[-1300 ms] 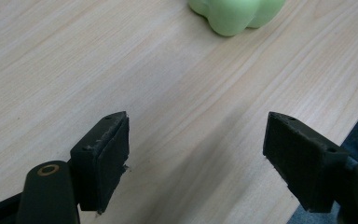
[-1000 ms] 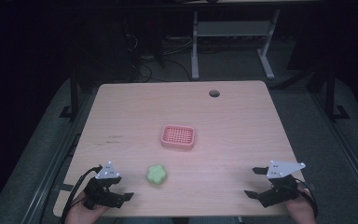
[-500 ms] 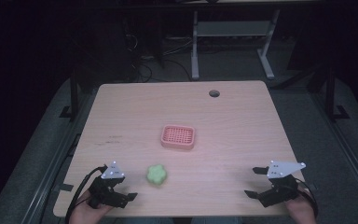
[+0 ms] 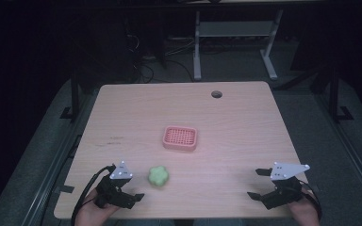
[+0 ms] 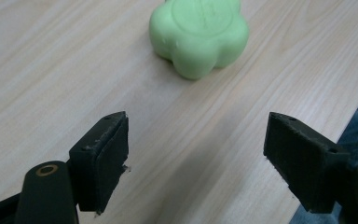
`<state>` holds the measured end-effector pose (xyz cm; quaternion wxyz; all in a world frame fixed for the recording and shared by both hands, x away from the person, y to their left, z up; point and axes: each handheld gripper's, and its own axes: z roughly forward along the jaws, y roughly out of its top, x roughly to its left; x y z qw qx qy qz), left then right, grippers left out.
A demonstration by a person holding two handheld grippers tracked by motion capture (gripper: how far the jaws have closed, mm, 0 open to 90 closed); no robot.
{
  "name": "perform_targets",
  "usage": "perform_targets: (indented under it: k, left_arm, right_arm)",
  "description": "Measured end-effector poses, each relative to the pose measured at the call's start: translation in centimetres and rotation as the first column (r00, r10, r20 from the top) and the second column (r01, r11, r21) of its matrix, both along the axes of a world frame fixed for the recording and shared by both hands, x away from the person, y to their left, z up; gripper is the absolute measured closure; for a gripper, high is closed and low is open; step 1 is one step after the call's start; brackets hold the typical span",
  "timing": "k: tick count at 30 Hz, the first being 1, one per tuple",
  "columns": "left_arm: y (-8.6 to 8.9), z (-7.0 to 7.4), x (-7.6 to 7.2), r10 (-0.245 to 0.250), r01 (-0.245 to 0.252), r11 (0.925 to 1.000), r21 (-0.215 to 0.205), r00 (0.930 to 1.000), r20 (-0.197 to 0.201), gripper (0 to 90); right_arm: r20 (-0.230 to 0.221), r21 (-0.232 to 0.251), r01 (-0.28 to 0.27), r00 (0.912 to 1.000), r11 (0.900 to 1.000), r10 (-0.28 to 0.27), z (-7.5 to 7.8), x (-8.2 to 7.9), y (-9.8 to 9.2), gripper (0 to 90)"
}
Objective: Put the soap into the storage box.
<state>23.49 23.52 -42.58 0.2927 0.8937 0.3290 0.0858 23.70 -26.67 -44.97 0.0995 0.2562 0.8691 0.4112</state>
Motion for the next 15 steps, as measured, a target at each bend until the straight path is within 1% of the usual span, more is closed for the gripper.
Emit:
perform_targets:
  k: [2,5,10,12,13,15]
  left_arm:
    - [0.0,0.2,0.1,0.001,-0.001,1.0,-0.001,1.0,-0.005,21.6]
    - [-0.1,0.4,0.3,0.002,-0.002,1.0,0.007,0.9999,-0.013,20.8]
    - [-0.3,0.8,0.7,-0.004,0.004,0.9997,0.024,0.9998,-0.018,20.9]
    - [-0.5,1.0,0.8,-0.01,0.01,0.9994,0.032,0.9999,-0.014,20.8]
    - [-0.6,1.2,0.9,-0.003,0.003,0.9994,0.034,0.9999,-0.011,20.9]
    - [-0.9,1.3,1.1,0.002,-0.001,0.9988,0.05,1.0,-0.007,20.9]
  right_arm:
    - [-0.01,0.003,0.01,0.9999,1.0,-0.01,0.0,-0.1,0.0,13.8]
    - [0.0,0.003,0.007,1.0,1.0,-0.007,0.0,0.0,-0.1,13.8]
    - [-0.001,0.006,0.008,1.0,1.0,-0.008,0.0,0.0,-0.2,13.8]
    - [0.0,0.008,0.009,1.0,1.0,-0.009,0.0,0.0,-0.2,13.8]
    - [0.0,0.009,0.009,1.0,1.0,-0.009,0.0,0.0,-0.2,13.8]
    - [0.001,0.008,0.007,1.0,1.0,-0.007,0.0,0.0,-0.2,13.8]
